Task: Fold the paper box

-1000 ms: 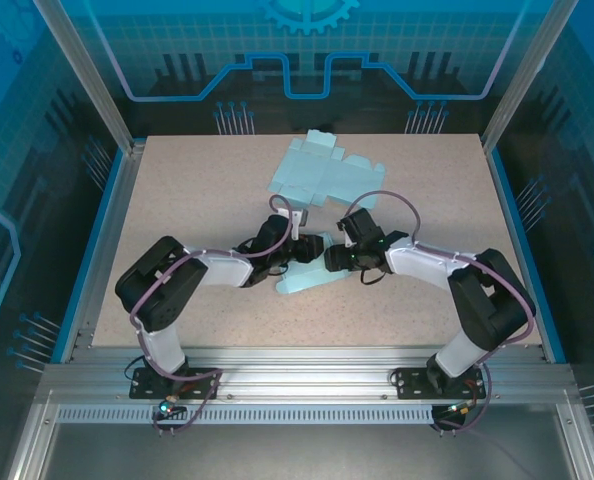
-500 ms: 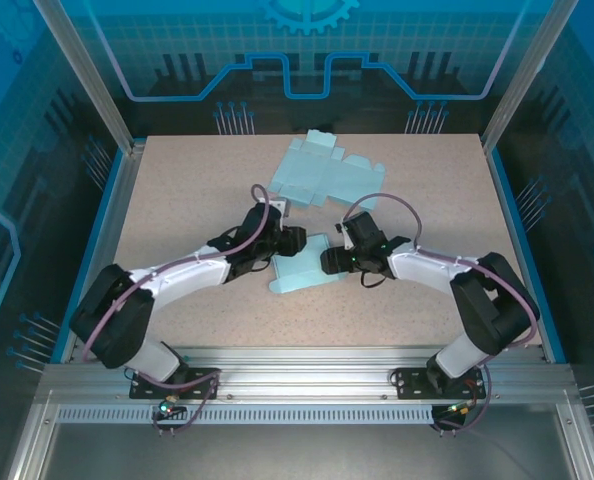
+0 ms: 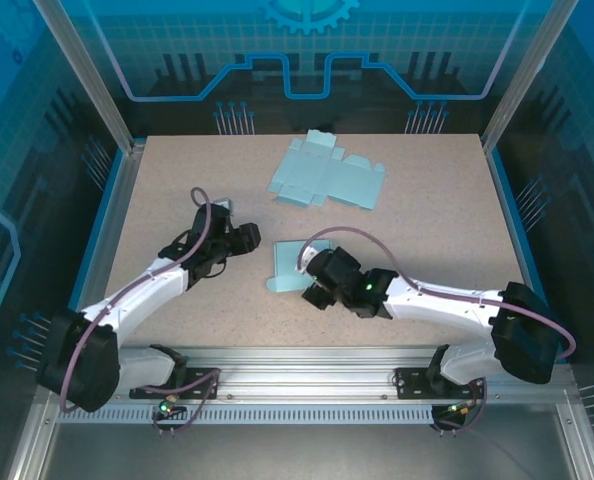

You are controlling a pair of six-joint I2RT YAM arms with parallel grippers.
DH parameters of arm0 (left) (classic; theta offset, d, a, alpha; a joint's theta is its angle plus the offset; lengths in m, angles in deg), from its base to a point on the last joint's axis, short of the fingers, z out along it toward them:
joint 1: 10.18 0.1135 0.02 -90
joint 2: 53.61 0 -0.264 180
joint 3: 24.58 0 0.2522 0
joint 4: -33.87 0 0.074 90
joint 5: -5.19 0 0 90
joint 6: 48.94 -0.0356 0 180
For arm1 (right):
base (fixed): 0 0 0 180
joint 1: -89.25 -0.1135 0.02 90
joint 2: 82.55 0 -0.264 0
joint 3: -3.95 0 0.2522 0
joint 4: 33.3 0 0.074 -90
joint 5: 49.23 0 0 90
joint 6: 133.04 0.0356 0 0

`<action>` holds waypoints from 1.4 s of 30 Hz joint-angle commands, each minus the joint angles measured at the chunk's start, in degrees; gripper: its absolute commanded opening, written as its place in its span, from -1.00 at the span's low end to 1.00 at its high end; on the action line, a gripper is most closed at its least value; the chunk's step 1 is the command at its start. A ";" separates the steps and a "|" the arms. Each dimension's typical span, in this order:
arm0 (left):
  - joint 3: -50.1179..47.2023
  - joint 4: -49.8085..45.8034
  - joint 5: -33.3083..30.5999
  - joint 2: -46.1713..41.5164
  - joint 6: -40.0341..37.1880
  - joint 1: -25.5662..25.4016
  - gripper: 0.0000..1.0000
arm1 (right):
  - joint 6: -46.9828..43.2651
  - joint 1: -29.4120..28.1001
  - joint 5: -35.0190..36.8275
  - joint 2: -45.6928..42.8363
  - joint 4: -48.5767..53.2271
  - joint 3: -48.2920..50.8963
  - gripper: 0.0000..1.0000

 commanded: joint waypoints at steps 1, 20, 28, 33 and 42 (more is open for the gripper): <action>-1.47 -1.61 0.37 -3.24 1.07 1.98 0.78 | -7.45 -3.53 10.84 1.04 1.13 0.58 0.83; -4.29 -4.93 -5.24 -9.70 3.59 5.22 0.98 | -13.25 -7.55 19.54 22.08 -5.28 -7.64 0.67; -5.19 -5.07 -4.90 -10.44 3.58 5.68 0.98 | -16.24 -7.55 19.58 28.08 -7.88 -11.85 0.25; -5.28 -5.61 -5.25 -10.86 3.24 5.95 0.98 | -16.98 -7.60 17.84 27.38 -7.54 -12.01 -0.21; -4.67 -6.21 -4.86 -11.81 2.48 6.21 0.98 | -16.06 -7.23 14.98 23.24 -2.49 -12.82 -0.80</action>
